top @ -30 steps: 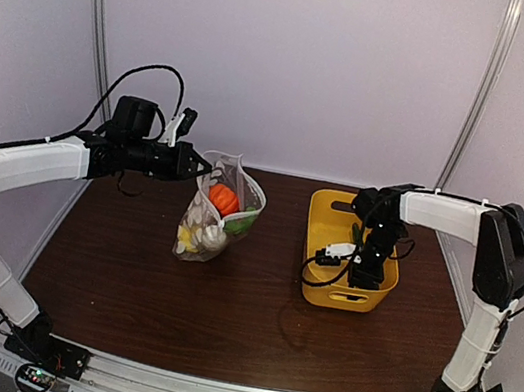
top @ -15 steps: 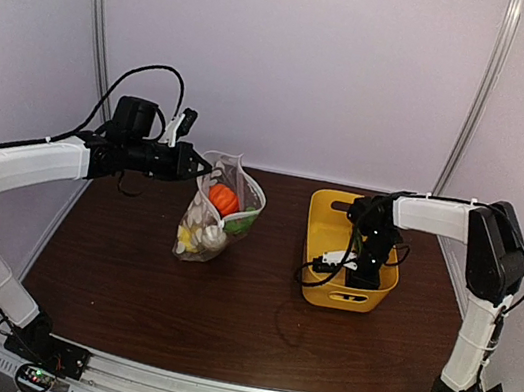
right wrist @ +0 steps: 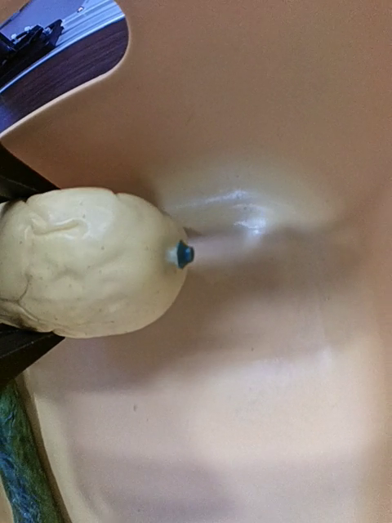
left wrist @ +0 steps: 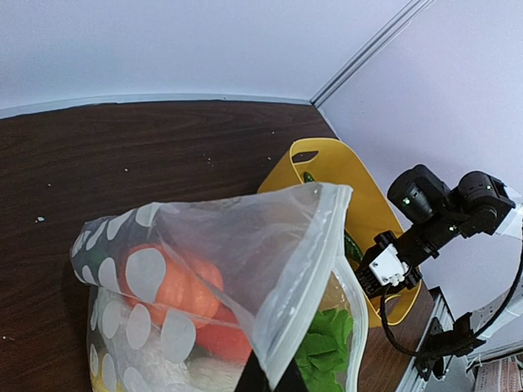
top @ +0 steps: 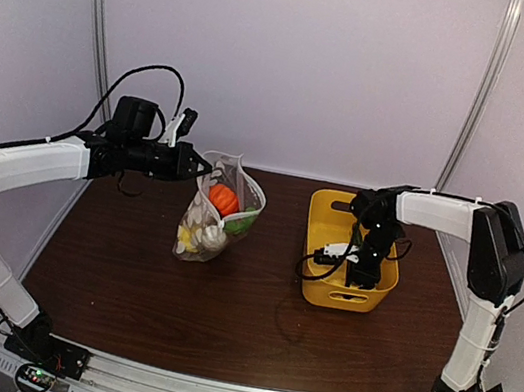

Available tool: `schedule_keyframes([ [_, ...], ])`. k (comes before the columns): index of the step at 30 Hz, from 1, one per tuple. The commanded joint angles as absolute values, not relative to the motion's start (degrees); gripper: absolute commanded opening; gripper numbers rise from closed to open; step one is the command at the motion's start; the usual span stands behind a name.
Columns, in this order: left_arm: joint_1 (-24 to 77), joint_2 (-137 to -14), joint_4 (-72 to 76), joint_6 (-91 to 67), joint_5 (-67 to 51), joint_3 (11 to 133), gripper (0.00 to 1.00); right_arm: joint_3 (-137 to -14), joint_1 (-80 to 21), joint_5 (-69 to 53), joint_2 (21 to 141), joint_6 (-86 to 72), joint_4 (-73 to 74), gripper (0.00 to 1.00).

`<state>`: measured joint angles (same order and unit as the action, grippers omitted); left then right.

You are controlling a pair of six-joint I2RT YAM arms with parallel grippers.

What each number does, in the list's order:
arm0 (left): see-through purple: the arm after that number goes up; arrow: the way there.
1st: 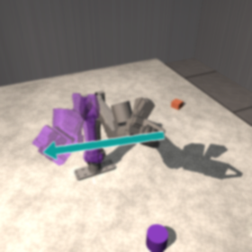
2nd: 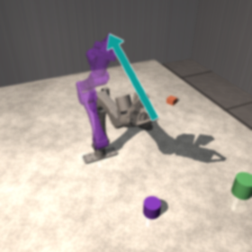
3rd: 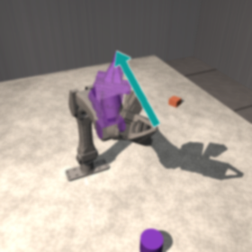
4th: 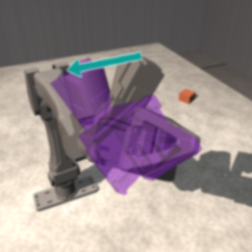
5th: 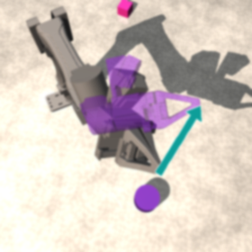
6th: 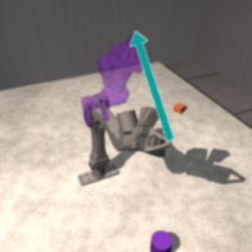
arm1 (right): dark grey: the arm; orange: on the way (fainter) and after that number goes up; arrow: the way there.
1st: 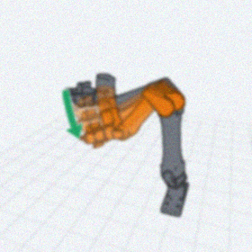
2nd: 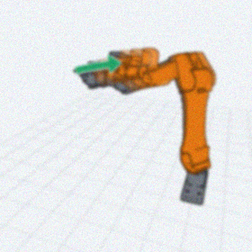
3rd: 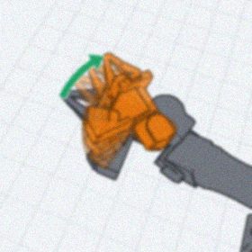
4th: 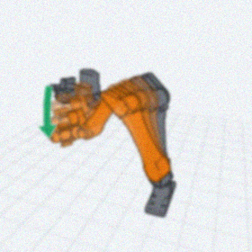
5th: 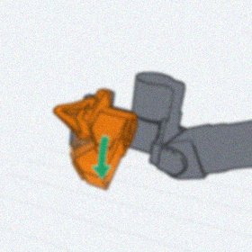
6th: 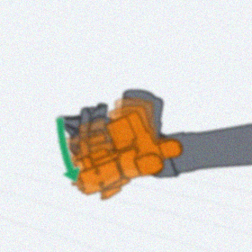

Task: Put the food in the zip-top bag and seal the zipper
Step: Pick up the fake fruit from the bin, then place the fake fruit in the zipper food storage bag.

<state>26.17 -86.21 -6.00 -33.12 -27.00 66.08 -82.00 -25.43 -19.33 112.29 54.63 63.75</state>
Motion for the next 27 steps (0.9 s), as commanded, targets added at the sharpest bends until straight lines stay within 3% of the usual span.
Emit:
schedule_keyframes([
  [1,25.58,-86.76,-2.73,-32.69,-27.77,66.09,0.0,-85.1,-24.12,-18.46,109.29,53.55,65.52,0.26],
  [19,25.58,-87.06,-2.33,-32.79,-28.29,66.09,0.0,-100.95,-22.66,-27.83,104.05,46.1,70.71,0.24],
  [24,25.58,-87.36,-1.91,-32.87,-29.65,66.17,0.0,-104.14,-25.54,-27.82,100.87,38.87,61.26,0.23],
  [27,25.55,-87.37,-1.5,-32.81,-30.28,66.18,0.0,-104.16,-28.25,-27.77,98.49,36.36,55.05,0.17],
])
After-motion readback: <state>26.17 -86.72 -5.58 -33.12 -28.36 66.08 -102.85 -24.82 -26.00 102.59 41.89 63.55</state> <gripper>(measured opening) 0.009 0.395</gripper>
